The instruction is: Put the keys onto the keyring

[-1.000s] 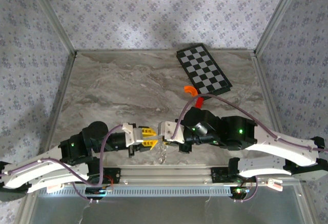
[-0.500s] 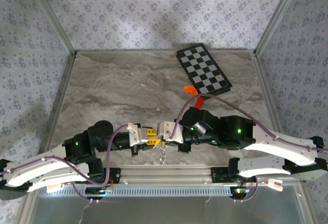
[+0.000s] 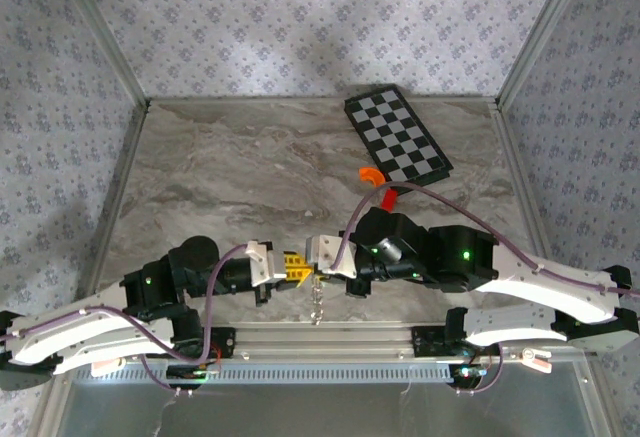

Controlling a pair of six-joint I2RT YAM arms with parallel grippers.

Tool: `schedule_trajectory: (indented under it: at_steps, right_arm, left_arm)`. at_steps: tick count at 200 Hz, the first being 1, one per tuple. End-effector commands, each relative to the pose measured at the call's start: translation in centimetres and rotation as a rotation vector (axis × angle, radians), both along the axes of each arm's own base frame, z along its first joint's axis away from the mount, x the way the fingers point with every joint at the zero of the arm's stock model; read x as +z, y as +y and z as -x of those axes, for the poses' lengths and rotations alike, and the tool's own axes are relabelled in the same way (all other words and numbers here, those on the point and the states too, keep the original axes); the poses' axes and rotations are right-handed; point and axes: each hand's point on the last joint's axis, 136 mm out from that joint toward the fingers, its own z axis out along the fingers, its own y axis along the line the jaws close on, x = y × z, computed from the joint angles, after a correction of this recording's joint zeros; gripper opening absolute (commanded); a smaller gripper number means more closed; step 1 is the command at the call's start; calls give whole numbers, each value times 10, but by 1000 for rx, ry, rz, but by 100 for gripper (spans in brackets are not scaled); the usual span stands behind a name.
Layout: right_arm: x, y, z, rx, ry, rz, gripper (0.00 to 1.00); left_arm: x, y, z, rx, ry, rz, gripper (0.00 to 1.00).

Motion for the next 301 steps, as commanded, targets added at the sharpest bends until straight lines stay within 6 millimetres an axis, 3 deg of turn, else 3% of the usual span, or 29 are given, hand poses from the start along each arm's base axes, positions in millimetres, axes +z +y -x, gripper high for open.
schedule_trajectory:
  at_steps: [1, 14, 57, 94, 119, 170, 172, 177, 301]
  right_arm:
    - [11, 8, 13, 66, 18, -51, 0]
    - [11, 9, 13, 68, 19, -53, 0]
    - [14, 9, 14, 69, 24, -69, 0]
    - [21, 9, 20, 86, 50, -135, 23]
    - [24, 4, 19, 63, 61, -160, 31]
    - [39, -2, 16, 34, 61, -240, 30]
    - [28, -2, 15, 32, 68, -217, 29]
    - [25, -2, 16, 32, 70, -212, 29]
    - [26, -5, 27, 89, 118, -276, 27]
  left_arm:
    - [11, 0, -5, 27, -23, 45, 5]
    - [13, 1, -4, 23, -25, 51, 0]
    - [25, 4, -2, 18, -42, 101, 0]
    - [37, 7, 3, -8, -71, 164, 0]
    - [43, 10, 6, -20, -79, 187, 0]
    - [52, 16, 20, -83, -91, 241, 0]
    - [52, 16, 20, -86, -92, 245, 0]
    - [54, 17, 22, -93, -93, 253, 0]
    - [57, 21, 31, -138, -93, 287, 0]
